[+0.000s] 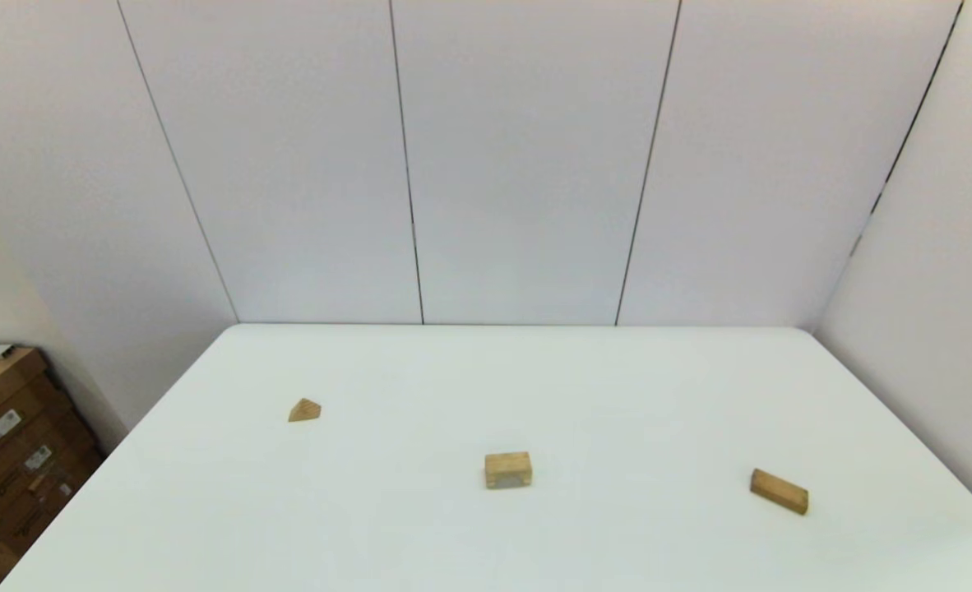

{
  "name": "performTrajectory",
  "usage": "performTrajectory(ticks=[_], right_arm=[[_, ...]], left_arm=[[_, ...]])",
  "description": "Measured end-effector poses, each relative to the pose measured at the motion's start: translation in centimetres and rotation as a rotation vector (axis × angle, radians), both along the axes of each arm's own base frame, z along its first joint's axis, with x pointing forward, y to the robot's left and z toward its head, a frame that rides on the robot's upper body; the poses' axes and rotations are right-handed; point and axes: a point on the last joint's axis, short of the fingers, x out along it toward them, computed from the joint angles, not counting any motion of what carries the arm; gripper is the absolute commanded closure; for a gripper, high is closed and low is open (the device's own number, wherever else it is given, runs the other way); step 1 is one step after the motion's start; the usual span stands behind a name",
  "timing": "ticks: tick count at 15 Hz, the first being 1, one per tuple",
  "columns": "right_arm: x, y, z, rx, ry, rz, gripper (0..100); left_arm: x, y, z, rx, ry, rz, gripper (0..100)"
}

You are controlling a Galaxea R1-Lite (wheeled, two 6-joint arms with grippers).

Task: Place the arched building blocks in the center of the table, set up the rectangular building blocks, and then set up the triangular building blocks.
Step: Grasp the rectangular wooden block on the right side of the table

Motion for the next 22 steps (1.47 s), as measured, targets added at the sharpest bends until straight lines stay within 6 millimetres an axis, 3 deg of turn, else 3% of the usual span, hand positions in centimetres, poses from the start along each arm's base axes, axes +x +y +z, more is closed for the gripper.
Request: performTrajectory(ticks=[22], right_arm=[[0.00,0.00,0.00,0.000,0.000,0.000,0]], left_arm=[[0.00,0.00,0.02,0.000,-0.001,0.000,0]])
